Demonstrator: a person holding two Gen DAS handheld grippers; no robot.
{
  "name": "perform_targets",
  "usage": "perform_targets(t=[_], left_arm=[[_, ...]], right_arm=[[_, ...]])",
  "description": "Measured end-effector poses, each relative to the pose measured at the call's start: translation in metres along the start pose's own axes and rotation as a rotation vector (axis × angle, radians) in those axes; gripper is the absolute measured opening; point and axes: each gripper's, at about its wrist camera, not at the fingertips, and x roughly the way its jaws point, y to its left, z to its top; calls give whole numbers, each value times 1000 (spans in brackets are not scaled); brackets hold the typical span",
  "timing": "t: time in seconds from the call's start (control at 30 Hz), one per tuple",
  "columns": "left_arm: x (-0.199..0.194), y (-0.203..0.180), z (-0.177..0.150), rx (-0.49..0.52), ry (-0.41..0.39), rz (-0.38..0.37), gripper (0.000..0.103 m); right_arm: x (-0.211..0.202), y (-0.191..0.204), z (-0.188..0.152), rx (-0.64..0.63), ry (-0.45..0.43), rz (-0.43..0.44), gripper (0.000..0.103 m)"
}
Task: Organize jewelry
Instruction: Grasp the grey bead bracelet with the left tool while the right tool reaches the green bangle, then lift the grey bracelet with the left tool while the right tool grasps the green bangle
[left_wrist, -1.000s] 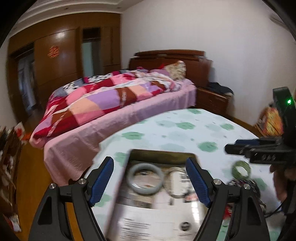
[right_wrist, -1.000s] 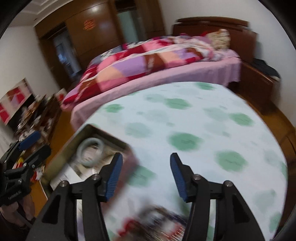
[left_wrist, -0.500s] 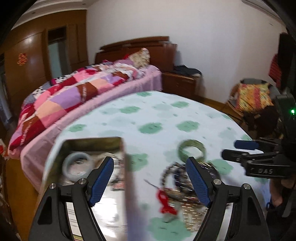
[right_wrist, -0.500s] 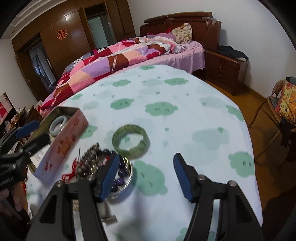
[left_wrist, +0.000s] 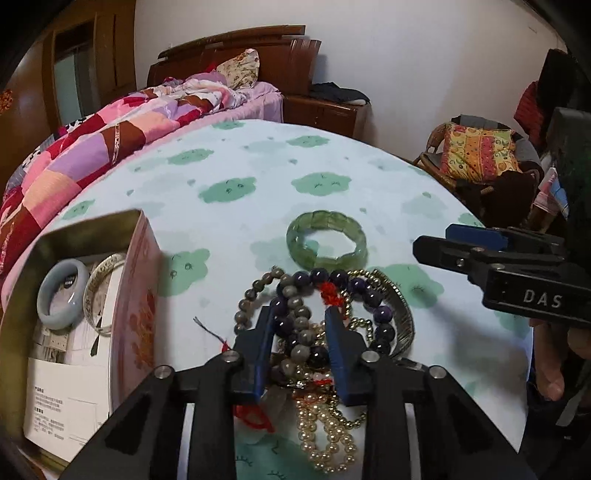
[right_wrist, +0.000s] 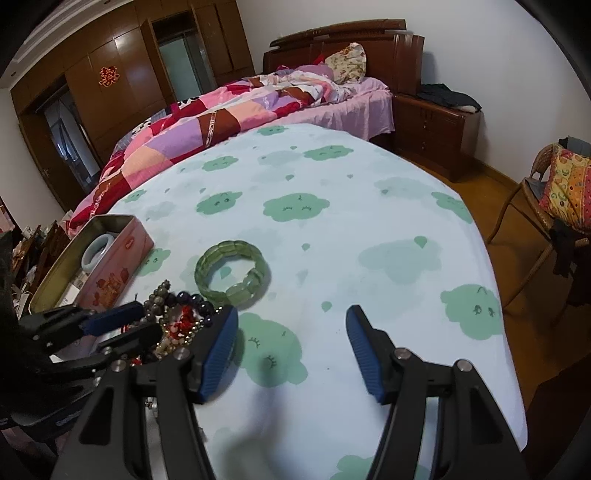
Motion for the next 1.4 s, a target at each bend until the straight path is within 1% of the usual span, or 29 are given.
perform_targets(t=[0.03, 0.07, 0.17, 0.3, 0.5, 0.7, 0.83, 0.93, 0.97, 1.0, 1.03, 1.07, 1.1, 1.2, 1.4], left_arm=[[-2, 2, 0, -9, -3, -3, 17], [-3, 4, 0, -17, -8, -6, 9], [-12, 7, 0, -28, -30, -29, 9], [-24, 6, 2, -21, -68, -31, 9], [-45, 13, 16, -32, -147, -7, 9], [-38, 19, 32, -23, -163, 46, 9], [-36, 21, 38, -28, -173, 50, 9], [-36, 19, 40, -22, -180, 45, 9], [-35, 18, 41, -19, -181, 45, 9], [-35, 18, 41, -18, -181, 43, 9], [-36, 18, 41, -18, -182, 41, 9], [-36, 19, 42, -18, -183, 41, 9], [-36, 18, 42, -19, -182, 40, 9], [-37, 19, 43, -25, -184, 33, 9], [-42, 21, 44, -37, -194, 25, 9]], right_arm=[[0, 1, 0, -1, -2, 0, 64], [-1, 1, 0, -1, -4, 1, 64], [-2, 2, -1, 0, -11, 0, 64], [-2, 0, -1, 5, -11, -1, 64], [0, 3, 2, -5, -1, -2, 64], [11, 14, 20, -43, 17, -12, 63], [28, 22, 35, -77, 54, -20, 58], [46, 26, 40, -87, 107, -15, 52], [52, 27, 40, -93, 130, -19, 47], [59, 28, 39, -98, 155, -22, 36], [62, 27, 39, -94, 167, -17, 29], [64, 26, 38, -92, 172, -11, 19], [64, 27, 37, -95, 175, -15, 13], [60, 24, 36, -89, 162, -18, 10], [38, 17, 39, -65, 85, -34, 10]])
